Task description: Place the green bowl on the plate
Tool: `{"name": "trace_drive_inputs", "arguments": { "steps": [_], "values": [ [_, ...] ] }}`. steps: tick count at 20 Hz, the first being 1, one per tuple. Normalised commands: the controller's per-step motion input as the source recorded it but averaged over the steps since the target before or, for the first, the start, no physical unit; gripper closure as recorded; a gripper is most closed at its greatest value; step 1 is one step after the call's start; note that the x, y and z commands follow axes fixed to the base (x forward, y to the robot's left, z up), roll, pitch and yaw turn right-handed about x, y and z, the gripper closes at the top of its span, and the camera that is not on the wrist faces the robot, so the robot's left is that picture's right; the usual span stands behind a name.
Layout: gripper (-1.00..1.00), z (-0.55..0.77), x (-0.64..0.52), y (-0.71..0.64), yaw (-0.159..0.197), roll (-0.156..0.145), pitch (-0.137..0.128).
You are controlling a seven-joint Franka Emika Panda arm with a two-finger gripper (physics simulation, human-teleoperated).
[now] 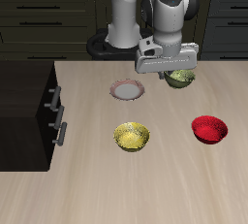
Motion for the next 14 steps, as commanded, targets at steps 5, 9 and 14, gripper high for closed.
{"name": "trace_drive_inputs", "arguments": {
  "steps": [5,9,14],
  "values": [
    [1.00,-0.02,-0.04,-0.06,0.000,-0.010,-0.003],
    [1.00,0.01,-0.08,0.01,-0.017,0.005,0.001],
    [1.00,0.05,-0.18,0.00,0.013,-0.014,-0.011]
  ]
}}
